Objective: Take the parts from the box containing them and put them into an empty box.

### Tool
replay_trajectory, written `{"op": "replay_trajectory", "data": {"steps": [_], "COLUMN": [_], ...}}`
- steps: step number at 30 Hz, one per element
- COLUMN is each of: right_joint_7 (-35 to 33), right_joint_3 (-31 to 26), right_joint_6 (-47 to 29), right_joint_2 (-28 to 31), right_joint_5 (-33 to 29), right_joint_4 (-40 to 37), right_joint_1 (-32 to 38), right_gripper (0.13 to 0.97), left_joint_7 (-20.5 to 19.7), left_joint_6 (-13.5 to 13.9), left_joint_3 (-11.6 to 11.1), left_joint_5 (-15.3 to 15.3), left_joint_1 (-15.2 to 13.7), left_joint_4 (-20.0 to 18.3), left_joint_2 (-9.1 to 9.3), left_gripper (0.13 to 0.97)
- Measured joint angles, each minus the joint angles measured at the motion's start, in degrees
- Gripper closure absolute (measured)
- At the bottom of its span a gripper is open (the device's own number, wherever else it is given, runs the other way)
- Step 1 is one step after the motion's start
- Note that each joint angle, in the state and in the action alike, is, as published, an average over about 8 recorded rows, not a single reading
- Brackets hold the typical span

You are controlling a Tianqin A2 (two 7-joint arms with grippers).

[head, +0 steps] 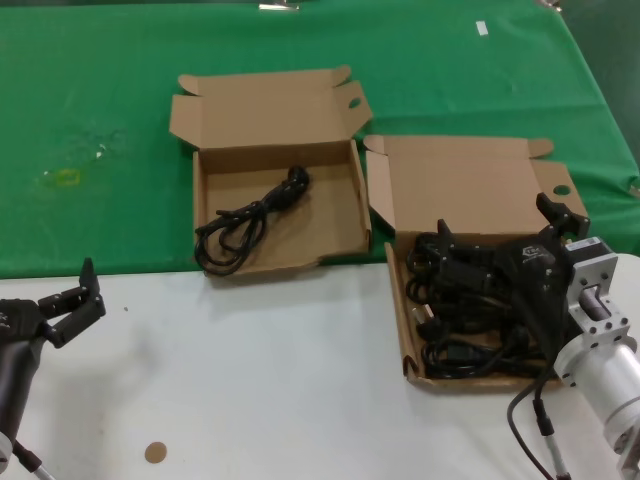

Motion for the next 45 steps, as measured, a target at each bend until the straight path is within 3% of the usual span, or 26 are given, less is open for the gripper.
{"op": "replay_trajectory", "data": {"steps": [45], "right_joint_7": [0.0], "right_joint_3": [0.0], "right_joint_6": [0.0], "right_joint_2": [0.0], "right_joint_5": [0.0], "right_joint_4": [0.0], "right_joint_1": [0.0], "right_gripper": [0.129], "left_joint_7": [0.0], "left_joint_6": [0.0], "left_joint_3": [0.0], "left_joint_5": [0.0], "left_joint_1": [0.0], "left_joint_4": [0.0], "left_joint_2": [0.0], "left_gripper": [0.132]}}
